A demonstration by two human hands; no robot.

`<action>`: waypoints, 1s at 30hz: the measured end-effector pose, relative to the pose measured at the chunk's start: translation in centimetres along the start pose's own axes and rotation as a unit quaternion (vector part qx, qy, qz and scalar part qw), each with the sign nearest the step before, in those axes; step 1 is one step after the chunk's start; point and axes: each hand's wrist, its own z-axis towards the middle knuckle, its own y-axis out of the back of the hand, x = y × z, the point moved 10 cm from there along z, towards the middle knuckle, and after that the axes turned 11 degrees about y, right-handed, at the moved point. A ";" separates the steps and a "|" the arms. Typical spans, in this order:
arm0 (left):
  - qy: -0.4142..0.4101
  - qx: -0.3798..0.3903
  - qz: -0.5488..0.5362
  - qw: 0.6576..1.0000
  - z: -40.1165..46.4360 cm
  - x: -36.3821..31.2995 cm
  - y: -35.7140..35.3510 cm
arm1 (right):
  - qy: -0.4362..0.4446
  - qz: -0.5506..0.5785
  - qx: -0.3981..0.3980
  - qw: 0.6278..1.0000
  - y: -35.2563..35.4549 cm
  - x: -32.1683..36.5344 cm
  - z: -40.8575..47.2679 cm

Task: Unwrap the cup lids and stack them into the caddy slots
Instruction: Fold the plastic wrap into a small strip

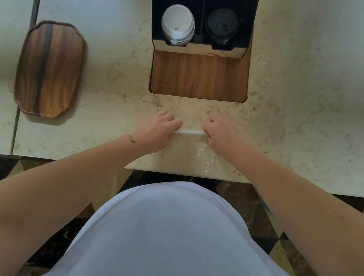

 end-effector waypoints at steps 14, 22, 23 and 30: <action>0.098 -0.018 -0.122 0.987 -1.0 1.7 -0.3 | -0.024 0.075 -0.028 0.996 -0.4 -1.2 -0.7; 0.151 0.061 -0.150 0.975 0.0 2.0 -1.6 | -0.032 0.099 -0.009 0.995 -2.2 -2.1 0.4; 0.148 0.059 -0.145 0.976 0.0 1.9 -1.6 | -0.017 0.087 -0.015 0.996 -2.3 -1.7 0.3; 0.031 -0.051 -0.084 0.995 -1.9 0.4 -0.1 | 0.030 0.015 -0.047 0.998 -2.4 0.1 -1.2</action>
